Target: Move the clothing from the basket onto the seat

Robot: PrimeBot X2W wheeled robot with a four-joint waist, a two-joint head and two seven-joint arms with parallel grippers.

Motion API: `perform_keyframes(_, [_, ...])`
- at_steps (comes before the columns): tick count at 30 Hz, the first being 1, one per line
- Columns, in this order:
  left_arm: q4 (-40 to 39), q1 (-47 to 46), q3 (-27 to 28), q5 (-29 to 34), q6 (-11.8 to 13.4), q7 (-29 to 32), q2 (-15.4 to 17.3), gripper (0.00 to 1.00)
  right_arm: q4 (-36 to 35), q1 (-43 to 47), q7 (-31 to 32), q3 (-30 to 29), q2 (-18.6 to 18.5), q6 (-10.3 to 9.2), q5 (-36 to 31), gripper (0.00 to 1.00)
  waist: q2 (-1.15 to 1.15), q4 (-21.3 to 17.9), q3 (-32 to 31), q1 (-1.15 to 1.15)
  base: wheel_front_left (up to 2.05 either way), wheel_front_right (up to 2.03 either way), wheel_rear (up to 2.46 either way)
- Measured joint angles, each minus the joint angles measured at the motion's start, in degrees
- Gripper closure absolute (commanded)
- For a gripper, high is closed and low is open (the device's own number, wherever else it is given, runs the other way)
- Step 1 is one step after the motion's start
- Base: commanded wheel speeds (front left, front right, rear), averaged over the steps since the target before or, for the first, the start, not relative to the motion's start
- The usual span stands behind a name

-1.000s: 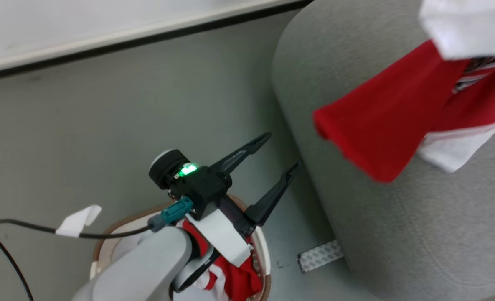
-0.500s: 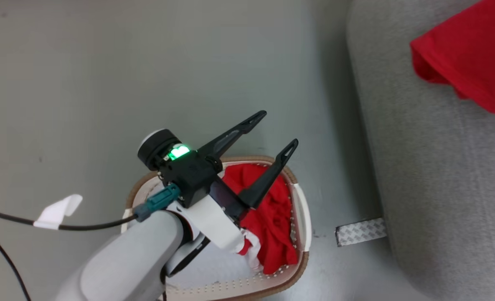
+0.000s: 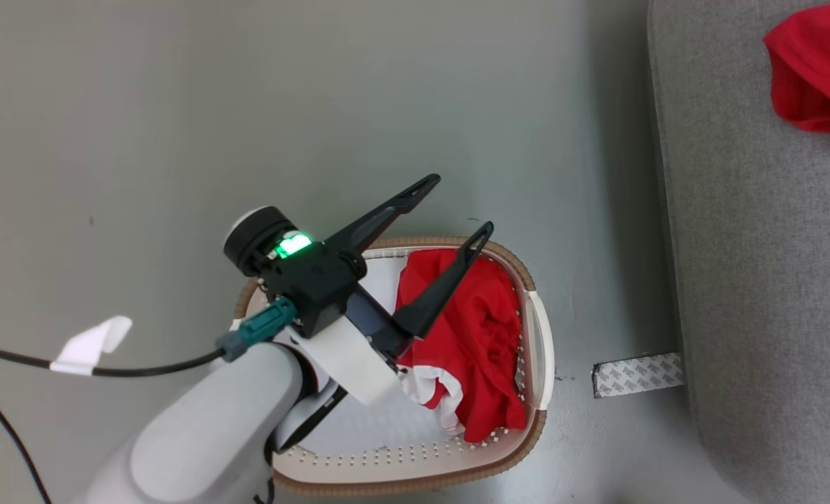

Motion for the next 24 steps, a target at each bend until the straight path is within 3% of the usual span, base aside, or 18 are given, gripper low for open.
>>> perform_keyframes(2, [0.4,0.0,0.2,-0.1,0.0,0.0,0.2,0.00,1.0,0.2,1.6,0.9,0.4,0.00,0.6,1.00,0.00,-0.1,-0.2,0.00,0.00,0.00,0.00])
perform_keyframes(3, [0.5,0.0,0.2,-0.1,0.1,-0.1,0.3,0.00,1.3,0.1,2.1,1.3,0.7,0.00,0.9,0.95,0.00,-0.2,-0.4,0.00,0.00,0.00,0.00])
perform_keyframes(4, [0.6,0.0,0.4,-0.3,0.2,-0.2,0.3,0.00,1.5,0.0,2.6,1.8,1.0,0.00,1.2,0.69,0.00,-0.3,-0.6,0.00,0.00,0.00,0.00])
perform_keyframes(6, [0.9,0.0,0.5,-0.5,0.2,-0.4,0.4,0.00,1.7,-0.3,3.1,2.8,1.5,0.00,1.7,0.00,0.00,-0.6,-1.1,0.00,0.00,0.00,0.00])
perform_keyframes(15, [3.8,2.4,0.8,-1.7,1.2,-1.5,0.0,0.00,1.2,1.9,4.7,11.2,1.0,0.00,6.5,0.00,0.00,-1.9,-7.3,-0.01,0.00,0.00,0.00])
perform_keyframes(24, [5.3,8.6,4.7,-4.7,4.3,-3.0,0.7,0.00,-5.4,7.6,1.1,20.0,-4.5,0.00,14.2,0.00,0.00,-3.5,-17.8,-0.02,0.00,0.00,0.00])
